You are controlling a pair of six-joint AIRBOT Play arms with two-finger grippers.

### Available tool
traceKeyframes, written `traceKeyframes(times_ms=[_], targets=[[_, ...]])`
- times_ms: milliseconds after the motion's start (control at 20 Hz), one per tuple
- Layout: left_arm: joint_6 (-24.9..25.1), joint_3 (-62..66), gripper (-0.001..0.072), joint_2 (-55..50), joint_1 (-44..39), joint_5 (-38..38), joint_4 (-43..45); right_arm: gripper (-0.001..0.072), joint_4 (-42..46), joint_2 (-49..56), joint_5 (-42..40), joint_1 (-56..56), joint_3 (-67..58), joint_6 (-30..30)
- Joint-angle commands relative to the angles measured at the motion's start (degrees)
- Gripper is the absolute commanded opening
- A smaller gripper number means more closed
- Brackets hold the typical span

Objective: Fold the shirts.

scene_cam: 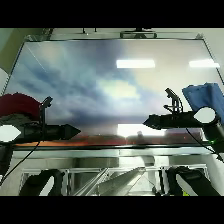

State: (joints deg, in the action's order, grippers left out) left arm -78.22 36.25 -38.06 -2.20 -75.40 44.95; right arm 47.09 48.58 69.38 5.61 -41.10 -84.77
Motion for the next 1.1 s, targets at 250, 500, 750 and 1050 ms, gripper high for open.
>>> traceKeyframes(times_ms=[250,500,750,1050], targets=[[-1.7,5.6,0.0345,0.0,1.5,1.6,16.0,0.0017,0.0,0.0,0.0,0.0,0.0,0.0],[-7.4,21.5,0.0719,-6.6,21.0,6.3,40.0,0.0018,0.0,0.0,0.0,0.0,0.0,0.0],[-7.3,33.7,0.0718,-26.0,46.8,16.3,32.5,0.0017,0.0,0.0,0.0,0.0,0.0,0.0],[0.8,48.4,0.0710,-55.2,53.9,17.4,19.8,0.0017,0.0,0.0,0.0,0.0,0.0,0.0]])
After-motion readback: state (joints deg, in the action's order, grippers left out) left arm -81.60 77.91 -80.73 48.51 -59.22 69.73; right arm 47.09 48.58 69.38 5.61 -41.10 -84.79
